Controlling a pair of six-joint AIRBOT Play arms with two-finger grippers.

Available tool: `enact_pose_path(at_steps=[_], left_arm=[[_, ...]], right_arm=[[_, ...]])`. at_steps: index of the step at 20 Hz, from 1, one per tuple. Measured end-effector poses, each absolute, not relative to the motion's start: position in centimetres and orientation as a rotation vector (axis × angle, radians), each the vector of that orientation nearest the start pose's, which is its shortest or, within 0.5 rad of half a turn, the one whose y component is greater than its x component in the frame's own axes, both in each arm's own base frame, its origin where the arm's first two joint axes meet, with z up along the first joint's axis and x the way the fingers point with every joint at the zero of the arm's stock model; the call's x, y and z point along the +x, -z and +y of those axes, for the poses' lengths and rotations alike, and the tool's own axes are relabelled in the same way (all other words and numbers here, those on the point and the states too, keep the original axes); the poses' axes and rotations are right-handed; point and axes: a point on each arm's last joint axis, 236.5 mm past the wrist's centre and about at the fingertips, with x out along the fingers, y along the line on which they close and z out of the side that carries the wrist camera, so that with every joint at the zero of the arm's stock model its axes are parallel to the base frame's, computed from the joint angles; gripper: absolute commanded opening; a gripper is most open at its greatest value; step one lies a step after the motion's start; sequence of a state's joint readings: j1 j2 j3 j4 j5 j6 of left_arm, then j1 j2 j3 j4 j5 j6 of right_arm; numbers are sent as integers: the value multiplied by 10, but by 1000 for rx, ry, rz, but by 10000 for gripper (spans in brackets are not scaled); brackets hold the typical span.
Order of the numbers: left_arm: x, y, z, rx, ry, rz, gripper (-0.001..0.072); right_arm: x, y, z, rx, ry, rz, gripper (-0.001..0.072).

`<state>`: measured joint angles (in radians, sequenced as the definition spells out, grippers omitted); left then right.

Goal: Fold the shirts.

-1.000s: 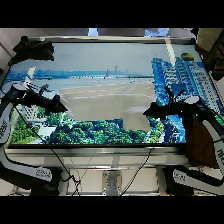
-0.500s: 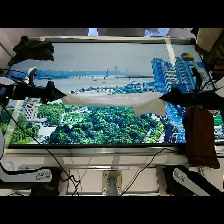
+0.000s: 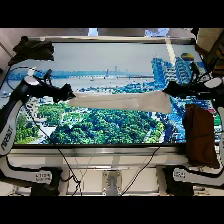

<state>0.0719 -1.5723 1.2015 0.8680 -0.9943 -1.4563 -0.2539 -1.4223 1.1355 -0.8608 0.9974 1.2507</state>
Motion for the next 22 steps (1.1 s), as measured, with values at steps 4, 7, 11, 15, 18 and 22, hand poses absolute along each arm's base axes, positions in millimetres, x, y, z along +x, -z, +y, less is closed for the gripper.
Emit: enact_pose_path(at_steps=[4,7,11,15,18,22], left_arm=[[461,81,-97,-697,161,1257,22],[484,76,-96,-718,145,1189,637],[542,-3,-113,-719,290,970,619],[568,-92,-152,-692,468,799,13],[555,-111,-211,-625,589,798,13],[519,-65,-296,-476,657,938,11]], right_arm=[[449,59,29,574,-209,1169,33],[454,72,28,553,-209,1173,327],[467,31,14,488,-243,1074,344],[456,-15,-24,440,-216,1016,409],[432,-17,-53,455,-177,1061,462],[399,7,-69,523,-140,1150,553]])
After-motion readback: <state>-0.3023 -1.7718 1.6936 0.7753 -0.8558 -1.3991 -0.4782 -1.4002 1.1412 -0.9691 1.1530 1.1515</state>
